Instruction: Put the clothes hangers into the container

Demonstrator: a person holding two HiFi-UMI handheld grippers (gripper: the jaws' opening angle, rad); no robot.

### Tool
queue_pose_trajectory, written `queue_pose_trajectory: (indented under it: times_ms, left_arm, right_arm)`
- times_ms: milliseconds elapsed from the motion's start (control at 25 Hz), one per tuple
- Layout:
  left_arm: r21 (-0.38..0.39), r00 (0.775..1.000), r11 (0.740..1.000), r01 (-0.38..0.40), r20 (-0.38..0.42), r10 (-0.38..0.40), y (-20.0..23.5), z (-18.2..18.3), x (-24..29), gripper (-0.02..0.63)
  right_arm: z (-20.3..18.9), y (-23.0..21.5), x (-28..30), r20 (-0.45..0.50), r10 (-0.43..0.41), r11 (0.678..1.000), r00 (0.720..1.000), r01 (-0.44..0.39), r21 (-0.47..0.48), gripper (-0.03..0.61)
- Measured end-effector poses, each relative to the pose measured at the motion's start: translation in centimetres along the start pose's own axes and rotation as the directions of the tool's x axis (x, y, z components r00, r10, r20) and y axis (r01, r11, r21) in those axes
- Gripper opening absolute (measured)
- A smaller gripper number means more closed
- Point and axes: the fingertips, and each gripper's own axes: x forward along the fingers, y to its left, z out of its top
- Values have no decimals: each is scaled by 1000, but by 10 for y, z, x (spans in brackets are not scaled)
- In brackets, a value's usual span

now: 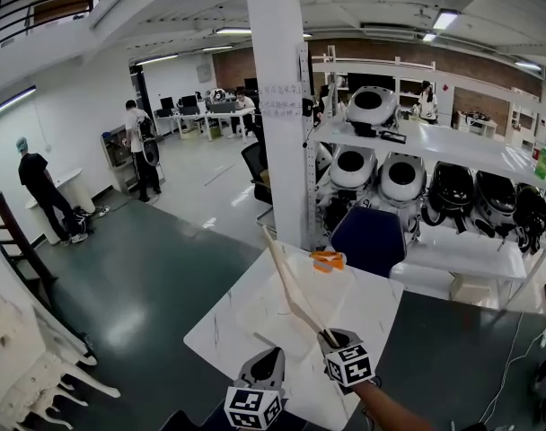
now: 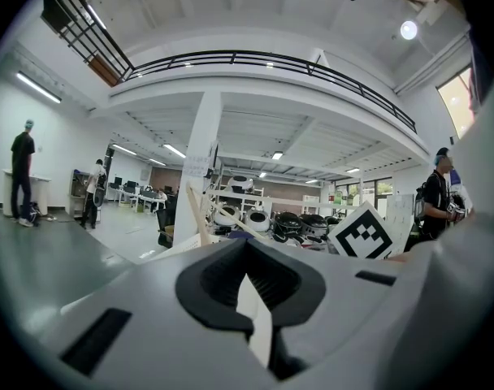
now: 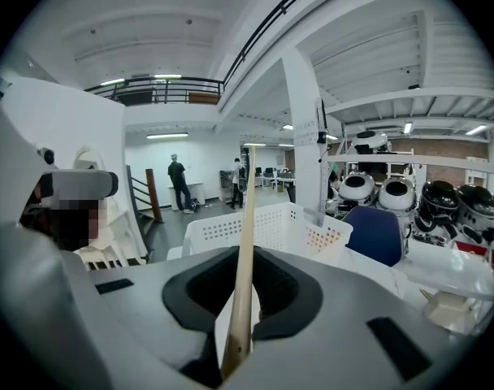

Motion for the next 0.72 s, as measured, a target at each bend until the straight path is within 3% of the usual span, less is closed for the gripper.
queue_pose_trajectory:
  times_ms: [720]
  left_arm:
    - [-8, 1000, 1000, -28, -8, 28, 8, -4, 8, 4]
  right_arm:
    - [-18, -2, 24, -93, 11, 1000, 996, -14, -23, 60]
